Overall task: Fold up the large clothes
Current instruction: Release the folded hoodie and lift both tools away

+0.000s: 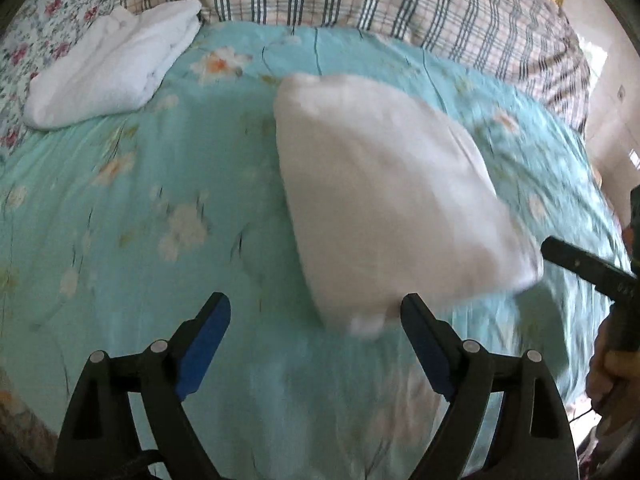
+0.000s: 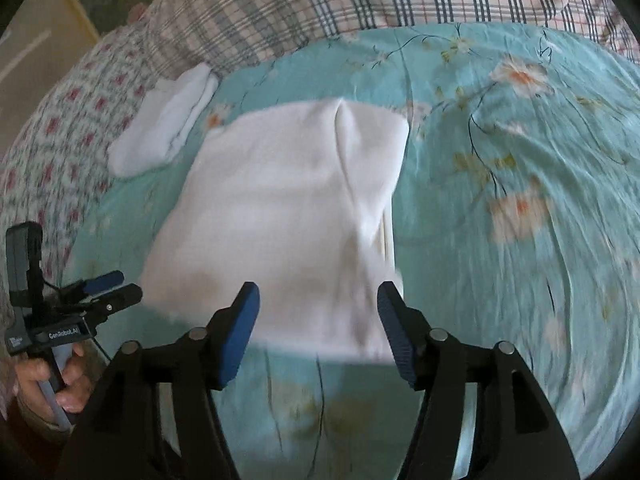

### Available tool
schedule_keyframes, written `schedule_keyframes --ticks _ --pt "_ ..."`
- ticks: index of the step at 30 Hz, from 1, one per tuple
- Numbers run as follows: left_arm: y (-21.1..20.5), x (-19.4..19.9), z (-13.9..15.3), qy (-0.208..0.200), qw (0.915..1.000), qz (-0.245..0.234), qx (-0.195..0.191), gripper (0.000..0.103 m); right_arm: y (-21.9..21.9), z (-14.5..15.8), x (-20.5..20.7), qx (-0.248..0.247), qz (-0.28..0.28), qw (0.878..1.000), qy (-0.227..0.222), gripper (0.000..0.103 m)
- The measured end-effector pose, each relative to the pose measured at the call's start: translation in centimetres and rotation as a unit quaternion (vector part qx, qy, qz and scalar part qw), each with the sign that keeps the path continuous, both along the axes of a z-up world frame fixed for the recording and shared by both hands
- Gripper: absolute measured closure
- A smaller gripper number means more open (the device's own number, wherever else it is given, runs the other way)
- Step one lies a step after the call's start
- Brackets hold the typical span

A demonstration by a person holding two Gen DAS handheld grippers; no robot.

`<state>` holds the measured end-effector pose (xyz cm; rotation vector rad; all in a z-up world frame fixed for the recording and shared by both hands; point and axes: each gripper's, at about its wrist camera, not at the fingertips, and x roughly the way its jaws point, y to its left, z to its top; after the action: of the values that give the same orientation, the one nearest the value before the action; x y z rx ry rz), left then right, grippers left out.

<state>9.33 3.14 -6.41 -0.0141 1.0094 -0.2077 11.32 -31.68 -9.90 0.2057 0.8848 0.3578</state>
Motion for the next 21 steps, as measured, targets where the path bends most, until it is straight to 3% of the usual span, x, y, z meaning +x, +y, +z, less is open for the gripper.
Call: schedule_keyframes --ticks 4,9,11,15,17,18,21 --pt "0.6 -3.4 -1.4 0.018 0.9998 0.001 0.009 0.016 -0.1 -0.4 -3.1 -0.010 0.003 1.000 0.004 0.033" --pt "1.5 -5.0 -2.8 0.039 0.9989 0.016 0.022 0.016 0.5 -1.0 -5.8 -0.021 0.023 0.999 0.018 0.025" --pt "1.2 -4.7 -2.6 0.054 0.9980 -0.009 0.033 0.016 0.8 -0.9 -6.6 -0.032 0.032 0.999 0.020 0.025" --pt "0.3 -5.7 1.0 0.007 0.9968 -0.026 0.075 0.015 1.1 1.6 -7.8 -0.058 0.043 0.997 -0.005 0.021" --pt "0.2 -6.0 3.2 -0.021 0.9963 -0.036 0.075 0.009 1.1 3.0 -8.7 -0.055 0.045 0.997 -0.028 0.011" --pt "0.1 -6.1 3.8 -0.031 0.9960 -0.035 0.076 0.000 1.1 3.6 -8.9 -0.054 0.047 0.997 -0.037 0.004" --pt "-0.1 -5.8 4.1 -0.031 0.9961 -0.032 0.076 0.000 1.2 3.8 -8.7 -0.058 0.049 0.996 -0.040 0.000"
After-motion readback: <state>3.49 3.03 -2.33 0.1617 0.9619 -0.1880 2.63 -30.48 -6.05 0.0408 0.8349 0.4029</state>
